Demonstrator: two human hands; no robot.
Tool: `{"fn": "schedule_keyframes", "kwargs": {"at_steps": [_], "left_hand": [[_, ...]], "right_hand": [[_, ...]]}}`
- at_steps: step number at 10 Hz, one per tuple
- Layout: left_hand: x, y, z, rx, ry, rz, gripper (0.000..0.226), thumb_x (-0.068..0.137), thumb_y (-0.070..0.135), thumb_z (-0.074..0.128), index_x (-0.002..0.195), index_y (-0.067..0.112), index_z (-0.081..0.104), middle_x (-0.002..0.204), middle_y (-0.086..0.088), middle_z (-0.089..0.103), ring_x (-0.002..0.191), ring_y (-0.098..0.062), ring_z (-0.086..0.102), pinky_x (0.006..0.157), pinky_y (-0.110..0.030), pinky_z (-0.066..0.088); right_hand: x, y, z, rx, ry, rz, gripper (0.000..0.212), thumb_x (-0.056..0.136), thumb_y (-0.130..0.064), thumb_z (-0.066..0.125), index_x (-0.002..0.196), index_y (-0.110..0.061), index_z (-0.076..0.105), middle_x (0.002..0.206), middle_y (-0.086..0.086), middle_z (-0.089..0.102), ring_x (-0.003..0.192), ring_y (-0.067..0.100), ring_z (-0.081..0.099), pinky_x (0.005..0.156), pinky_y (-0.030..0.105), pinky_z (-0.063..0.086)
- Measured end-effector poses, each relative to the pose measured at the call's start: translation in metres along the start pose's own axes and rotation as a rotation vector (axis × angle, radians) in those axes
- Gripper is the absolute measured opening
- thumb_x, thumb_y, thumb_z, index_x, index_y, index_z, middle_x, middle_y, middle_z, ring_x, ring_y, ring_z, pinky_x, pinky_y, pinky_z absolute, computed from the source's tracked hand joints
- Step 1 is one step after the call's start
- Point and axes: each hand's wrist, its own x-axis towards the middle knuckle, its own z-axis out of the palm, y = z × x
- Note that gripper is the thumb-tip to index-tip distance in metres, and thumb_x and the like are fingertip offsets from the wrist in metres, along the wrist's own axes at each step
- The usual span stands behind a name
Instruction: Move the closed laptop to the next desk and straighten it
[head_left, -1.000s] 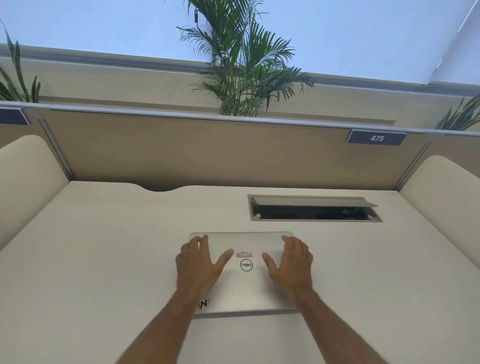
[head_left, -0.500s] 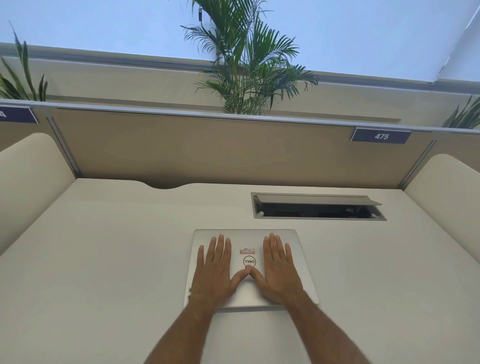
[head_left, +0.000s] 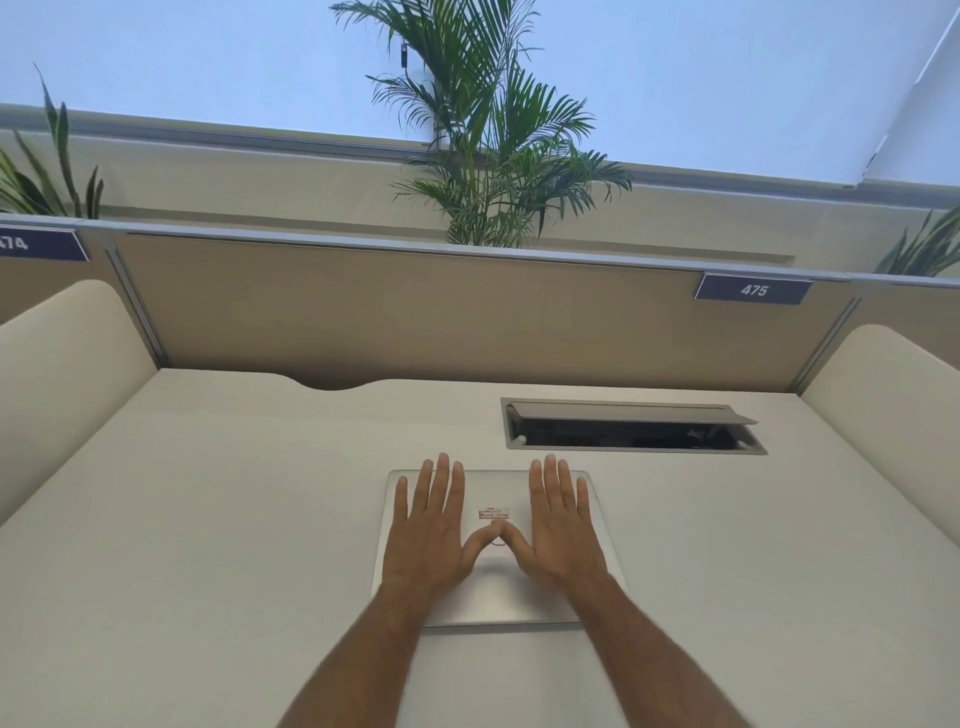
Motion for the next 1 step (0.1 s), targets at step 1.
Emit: {"fn": "schedule_keyframes", "kwargs": {"at_steps": [1], "left_hand": [[0.009, 0.0001, -0.0152, 0.028, 0.053, 0.0, 0.097, 0.087, 0.078, 0.006, 0.159, 0.012, 0.01, 0.168, -0.009, 0.001, 0.155, -0.03, -0.001, 0.124, -0.053, -0.001]], "right_hand": [[0.0085, -0.0059, -0.0196, 0.034, 0.045, -0.011, 0.107, 0.08, -0.085, -0.003, 0.159, -0.014, -0.013, 0.165, 0.005, -0.025, 0.154, 0.024, -0.025, 0.126, 0.047, -0.014]]}}
